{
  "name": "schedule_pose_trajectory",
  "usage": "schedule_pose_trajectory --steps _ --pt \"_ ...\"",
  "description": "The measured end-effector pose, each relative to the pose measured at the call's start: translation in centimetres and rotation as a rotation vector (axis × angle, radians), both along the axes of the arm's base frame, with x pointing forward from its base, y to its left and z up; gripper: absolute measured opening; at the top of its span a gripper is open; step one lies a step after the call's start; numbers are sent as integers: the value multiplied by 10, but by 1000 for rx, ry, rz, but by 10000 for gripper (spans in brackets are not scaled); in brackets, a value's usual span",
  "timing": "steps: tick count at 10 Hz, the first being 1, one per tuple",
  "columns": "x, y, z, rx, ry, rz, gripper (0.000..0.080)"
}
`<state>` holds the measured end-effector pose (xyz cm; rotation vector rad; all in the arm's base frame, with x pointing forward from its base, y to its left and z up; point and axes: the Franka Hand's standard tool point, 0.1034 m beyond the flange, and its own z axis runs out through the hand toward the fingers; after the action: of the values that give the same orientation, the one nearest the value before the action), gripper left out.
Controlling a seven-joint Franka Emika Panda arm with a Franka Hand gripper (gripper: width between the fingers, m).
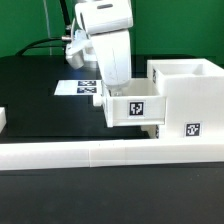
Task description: Assemble drawer
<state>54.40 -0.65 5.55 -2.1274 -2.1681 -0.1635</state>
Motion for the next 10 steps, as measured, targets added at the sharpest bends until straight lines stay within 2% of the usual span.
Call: schedule_pose_trajectory --steps 6,10 --pt "1 4 0 1 0 -11 42" --pt "2 12 1 3 -1 -2 42"
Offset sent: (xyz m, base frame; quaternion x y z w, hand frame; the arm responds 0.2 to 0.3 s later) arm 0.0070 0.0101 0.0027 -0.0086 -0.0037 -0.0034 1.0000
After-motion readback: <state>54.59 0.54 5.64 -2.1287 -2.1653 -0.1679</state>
